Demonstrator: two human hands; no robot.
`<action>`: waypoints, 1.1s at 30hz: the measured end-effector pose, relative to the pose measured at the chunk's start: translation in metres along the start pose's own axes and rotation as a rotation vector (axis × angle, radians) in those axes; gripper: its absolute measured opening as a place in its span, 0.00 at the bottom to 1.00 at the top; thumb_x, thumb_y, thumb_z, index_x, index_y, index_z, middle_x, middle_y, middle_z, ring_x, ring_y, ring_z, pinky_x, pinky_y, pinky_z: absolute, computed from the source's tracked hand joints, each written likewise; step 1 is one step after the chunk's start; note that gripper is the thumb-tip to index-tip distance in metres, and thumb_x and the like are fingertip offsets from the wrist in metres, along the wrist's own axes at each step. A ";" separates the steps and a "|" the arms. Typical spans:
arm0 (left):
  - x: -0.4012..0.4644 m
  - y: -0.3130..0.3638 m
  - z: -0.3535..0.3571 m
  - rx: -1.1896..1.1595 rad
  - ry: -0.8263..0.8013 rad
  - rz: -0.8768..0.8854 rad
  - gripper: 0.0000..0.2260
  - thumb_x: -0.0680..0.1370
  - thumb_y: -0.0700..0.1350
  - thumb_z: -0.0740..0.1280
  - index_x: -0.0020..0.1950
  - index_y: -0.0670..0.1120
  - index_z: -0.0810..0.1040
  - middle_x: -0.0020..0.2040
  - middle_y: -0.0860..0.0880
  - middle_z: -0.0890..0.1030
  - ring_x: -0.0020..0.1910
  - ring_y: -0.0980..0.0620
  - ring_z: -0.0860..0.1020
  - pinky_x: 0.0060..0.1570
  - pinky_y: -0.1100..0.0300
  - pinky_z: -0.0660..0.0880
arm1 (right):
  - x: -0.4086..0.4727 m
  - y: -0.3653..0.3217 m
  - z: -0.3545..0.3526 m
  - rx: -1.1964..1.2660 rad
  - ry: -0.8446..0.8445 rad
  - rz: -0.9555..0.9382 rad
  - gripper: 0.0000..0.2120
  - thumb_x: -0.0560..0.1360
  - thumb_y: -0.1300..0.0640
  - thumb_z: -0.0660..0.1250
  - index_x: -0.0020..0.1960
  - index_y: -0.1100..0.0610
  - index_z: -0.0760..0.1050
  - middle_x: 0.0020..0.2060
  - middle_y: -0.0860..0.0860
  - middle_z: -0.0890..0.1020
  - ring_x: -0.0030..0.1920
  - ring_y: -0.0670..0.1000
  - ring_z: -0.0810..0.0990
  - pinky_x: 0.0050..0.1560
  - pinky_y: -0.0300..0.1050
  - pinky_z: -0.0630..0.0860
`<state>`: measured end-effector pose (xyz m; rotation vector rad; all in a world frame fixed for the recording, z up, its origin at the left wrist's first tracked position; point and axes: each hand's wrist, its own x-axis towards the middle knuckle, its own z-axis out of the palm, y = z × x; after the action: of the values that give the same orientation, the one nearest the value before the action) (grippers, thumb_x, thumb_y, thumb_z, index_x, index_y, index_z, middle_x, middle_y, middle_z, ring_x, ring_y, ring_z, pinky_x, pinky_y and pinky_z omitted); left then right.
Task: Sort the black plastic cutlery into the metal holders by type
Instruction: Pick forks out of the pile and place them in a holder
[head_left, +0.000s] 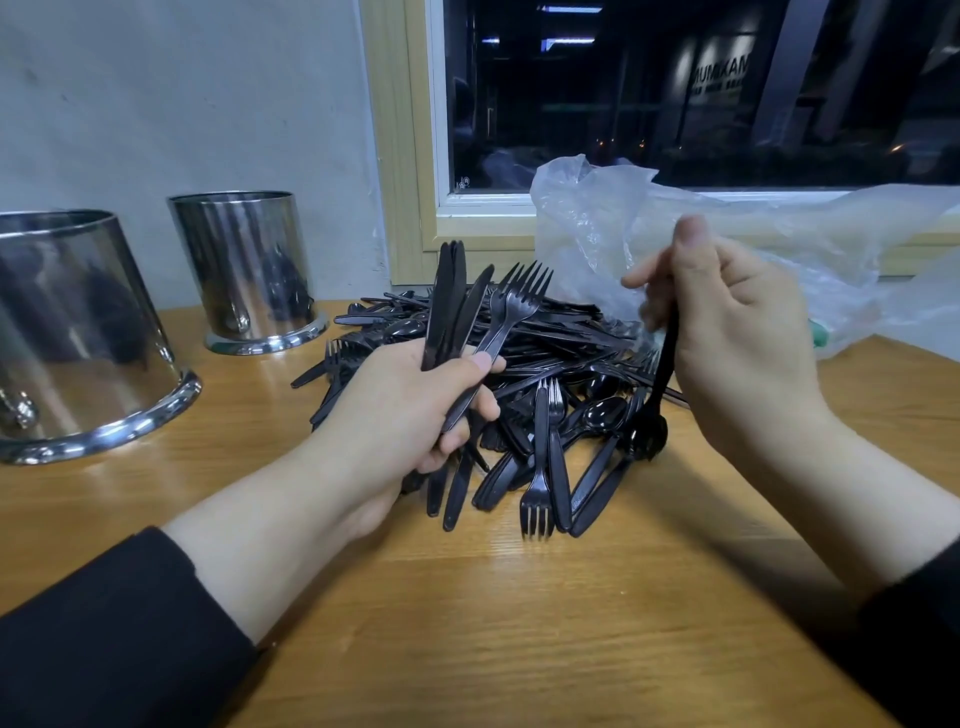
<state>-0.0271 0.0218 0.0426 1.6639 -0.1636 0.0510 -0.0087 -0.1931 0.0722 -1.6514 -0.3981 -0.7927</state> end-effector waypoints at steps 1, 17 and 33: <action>0.000 0.000 0.000 -0.002 0.001 0.001 0.08 0.84 0.47 0.65 0.57 0.47 0.83 0.38 0.48 0.82 0.27 0.54 0.67 0.23 0.63 0.59 | 0.001 -0.001 -0.002 0.002 0.028 -0.018 0.22 0.85 0.45 0.56 0.39 0.52 0.80 0.31 0.69 0.69 0.31 0.64 0.68 0.33 0.59 0.67; 0.005 0.000 0.004 -0.182 0.067 -0.054 0.09 0.82 0.43 0.63 0.56 0.42 0.81 0.34 0.45 0.81 0.21 0.53 0.66 0.21 0.62 0.57 | -0.009 -0.017 -0.006 0.093 0.161 -0.254 0.18 0.81 0.42 0.61 0.46 0.53 0.82 0.26 0.54 0.75 0.25 0.51 0.78 0.26 0.50 0.71; -0.005 0.009 0.006 -0.333 0.128 -0.015 0.11 0.85 0.45 0.63 0.59 0.38 0.77 0.36 0.45 0.81 0.21 0.54 0.70 0.19 0.65 0.61 | -0.028 0.003 0.028 -0.361 -0.403 -0.060 0.03 0.77 0.53 0.72 0.49 0.48 0.84 0.34 0.43 0.85 0.36 0.41 0.83 0.40 0.36 0.78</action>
<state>-0.0333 0.0152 0.0506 1.3245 -0.0578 0.1124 -0.0190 -0.1629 0.0487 -2.1567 -0.6149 -0.5947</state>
